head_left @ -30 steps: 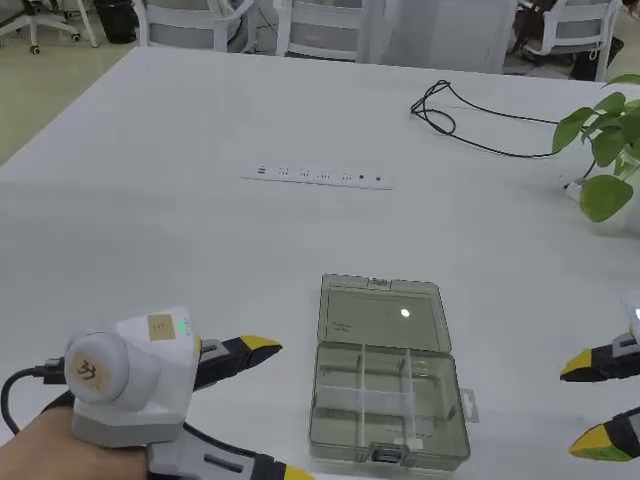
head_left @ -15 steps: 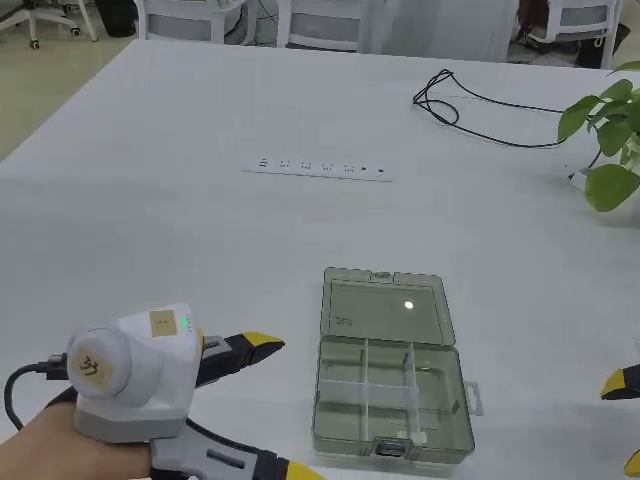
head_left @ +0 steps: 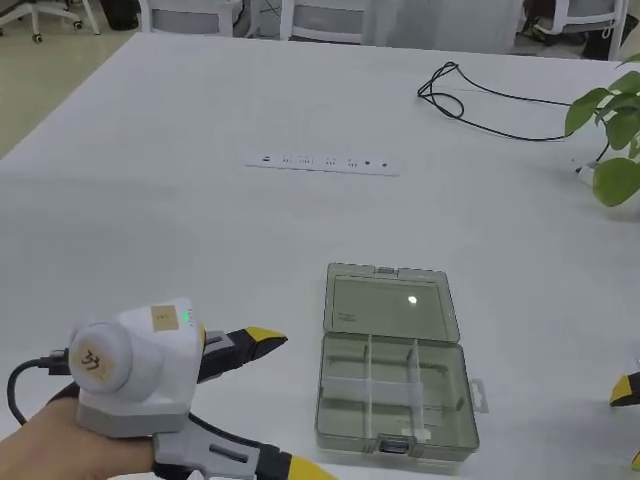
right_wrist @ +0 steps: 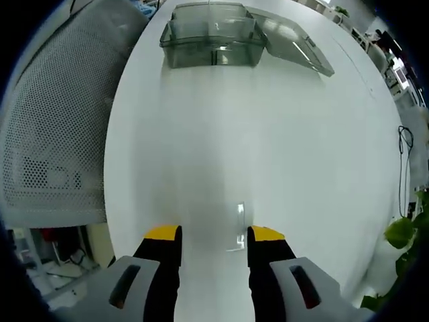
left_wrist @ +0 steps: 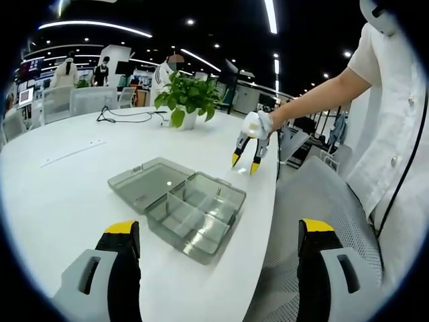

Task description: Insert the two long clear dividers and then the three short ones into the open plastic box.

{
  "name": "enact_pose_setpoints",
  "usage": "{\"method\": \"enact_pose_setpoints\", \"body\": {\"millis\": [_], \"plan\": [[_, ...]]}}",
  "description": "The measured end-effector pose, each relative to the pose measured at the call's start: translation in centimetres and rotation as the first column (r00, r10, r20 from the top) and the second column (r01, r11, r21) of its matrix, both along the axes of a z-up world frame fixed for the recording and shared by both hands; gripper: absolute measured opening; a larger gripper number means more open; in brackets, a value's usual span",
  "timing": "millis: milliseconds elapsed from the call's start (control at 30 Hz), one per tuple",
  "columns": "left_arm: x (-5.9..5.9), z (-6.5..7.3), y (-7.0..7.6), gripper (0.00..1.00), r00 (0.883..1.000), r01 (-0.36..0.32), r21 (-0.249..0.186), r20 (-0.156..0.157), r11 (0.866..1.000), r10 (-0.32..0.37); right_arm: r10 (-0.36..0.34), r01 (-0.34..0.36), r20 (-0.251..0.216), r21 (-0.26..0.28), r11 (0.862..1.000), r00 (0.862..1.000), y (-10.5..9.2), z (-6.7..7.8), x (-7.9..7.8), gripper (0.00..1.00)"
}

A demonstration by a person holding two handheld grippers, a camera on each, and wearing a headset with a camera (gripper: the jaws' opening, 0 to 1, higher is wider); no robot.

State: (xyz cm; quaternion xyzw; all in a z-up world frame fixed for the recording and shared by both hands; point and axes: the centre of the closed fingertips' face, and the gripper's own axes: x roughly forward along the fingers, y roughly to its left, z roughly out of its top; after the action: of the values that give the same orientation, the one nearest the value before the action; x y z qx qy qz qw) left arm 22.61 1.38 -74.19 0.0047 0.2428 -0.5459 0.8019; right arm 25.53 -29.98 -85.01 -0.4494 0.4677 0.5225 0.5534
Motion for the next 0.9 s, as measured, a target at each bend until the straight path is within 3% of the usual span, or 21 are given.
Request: {"method": "enact_pose_setpoints", "body": {"millis": [233, 600, 900], "plan": [[-0.1, 0.0, 0.0, 1.0, 1.0, 0.0, -0.001, -0.002, 1.0, 0.0, -0.009, 0.009, 0.003, 0.007, 1.0, 1.0, 0.0, 0.1, 0.0, 0.33], [-0.2, 0.3, 0.0, 1.0, 1.0, -0.004, -0.004, 0.001, 1.0, 0.004, -0.014, 0.014, 0.02, 0.005, 1.0, 1.0, -0.1, 0.1, 0.1, 0.33], [0.1, 0.8, 0.3, 0.99, 1.0, -0.029, -0.022, -0.001, 0.999, 0.029, -0.027, 0.021, 0.084, 0.071, 0.997, 0.996, 2.3, 2.4, 0.4, 0.33]]}}
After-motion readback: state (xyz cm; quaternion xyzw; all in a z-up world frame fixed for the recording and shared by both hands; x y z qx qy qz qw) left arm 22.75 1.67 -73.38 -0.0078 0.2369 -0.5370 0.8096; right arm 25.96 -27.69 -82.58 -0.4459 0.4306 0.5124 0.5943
